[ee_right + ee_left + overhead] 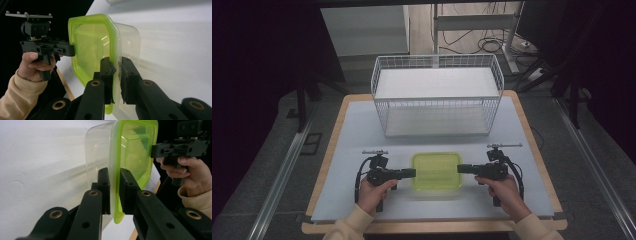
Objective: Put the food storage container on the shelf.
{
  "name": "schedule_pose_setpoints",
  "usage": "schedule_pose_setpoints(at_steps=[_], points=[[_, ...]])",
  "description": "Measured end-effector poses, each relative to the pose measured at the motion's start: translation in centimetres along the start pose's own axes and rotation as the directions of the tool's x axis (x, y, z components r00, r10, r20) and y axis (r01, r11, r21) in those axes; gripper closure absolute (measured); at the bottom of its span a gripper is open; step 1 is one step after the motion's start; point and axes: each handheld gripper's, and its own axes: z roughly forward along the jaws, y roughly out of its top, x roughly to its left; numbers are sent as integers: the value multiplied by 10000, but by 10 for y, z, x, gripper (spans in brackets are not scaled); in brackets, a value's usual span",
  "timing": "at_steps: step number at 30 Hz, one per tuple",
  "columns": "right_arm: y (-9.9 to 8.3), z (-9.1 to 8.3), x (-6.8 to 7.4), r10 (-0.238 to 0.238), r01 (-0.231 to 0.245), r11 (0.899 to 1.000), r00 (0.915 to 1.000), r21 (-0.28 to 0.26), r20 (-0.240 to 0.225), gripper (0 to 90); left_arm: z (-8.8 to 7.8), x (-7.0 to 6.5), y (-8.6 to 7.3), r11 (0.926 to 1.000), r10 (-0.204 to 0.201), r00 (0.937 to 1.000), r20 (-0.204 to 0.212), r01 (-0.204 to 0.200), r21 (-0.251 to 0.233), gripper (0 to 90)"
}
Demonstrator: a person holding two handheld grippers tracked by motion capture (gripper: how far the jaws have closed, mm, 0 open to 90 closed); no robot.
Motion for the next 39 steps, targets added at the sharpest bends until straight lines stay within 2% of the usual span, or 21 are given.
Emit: schedule_pose_setpoints(at_steps=[8, 23, 39], points=[[7, -5, 8, -161, 161, 9998, 9999, -87, 37, 812, -5, -7, 6, 9999, 94, 10000, 26, -93, -139, 808], [35, -21, 34, -779, 787, 9959, 9968, -456, 178, 813, -20, -27, 34, 9973, 521, 9986, -51, -523, -525, 809], [56, -29, 47, -869, 869, 9936, 9962, -728, 20, 814, -32, -40, 58, 9946, 774, 9968, -172, -784, -683, 810]])
